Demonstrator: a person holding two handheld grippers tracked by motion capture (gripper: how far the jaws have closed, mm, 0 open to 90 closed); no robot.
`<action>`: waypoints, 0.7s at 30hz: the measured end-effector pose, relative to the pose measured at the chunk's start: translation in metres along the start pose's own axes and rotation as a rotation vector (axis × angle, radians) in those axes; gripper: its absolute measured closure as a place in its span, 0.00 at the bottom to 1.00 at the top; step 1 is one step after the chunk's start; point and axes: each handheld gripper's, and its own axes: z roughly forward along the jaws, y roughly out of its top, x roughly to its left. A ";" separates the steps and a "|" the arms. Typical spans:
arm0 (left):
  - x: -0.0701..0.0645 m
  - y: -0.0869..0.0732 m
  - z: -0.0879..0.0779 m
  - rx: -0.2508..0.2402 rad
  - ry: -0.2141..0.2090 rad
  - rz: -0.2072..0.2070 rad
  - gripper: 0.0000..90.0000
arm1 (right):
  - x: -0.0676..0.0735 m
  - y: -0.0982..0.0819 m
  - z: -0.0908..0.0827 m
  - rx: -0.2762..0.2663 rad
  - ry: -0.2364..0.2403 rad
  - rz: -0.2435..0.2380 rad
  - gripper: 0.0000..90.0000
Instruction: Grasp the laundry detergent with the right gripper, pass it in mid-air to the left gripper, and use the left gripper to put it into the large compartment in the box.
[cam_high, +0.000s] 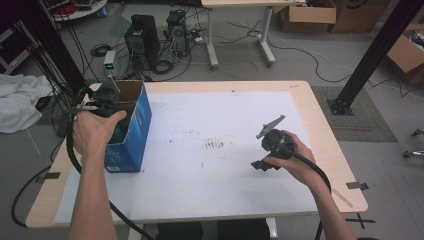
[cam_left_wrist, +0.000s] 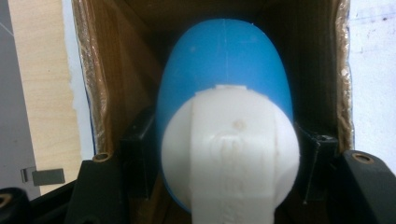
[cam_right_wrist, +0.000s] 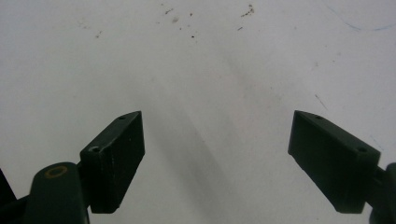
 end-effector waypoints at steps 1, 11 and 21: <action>0.000 0.000 0.000 -0.003 0.001 -0.002 0.42 | 0.000 0.000 0.000 -0.001 0.001 0.001 0.21; -0.001 -0.001 0.001 -0.012 -0.001 -0.003 0.42 | -0.001 0.000 0.000 0.003 -0.001 -0.002 0.21; -0.002 0.000 0.001 -0.009 0.001 0.003 0.42 | -0.001 0.000 0.001 0.006 0.001 0.003 0.21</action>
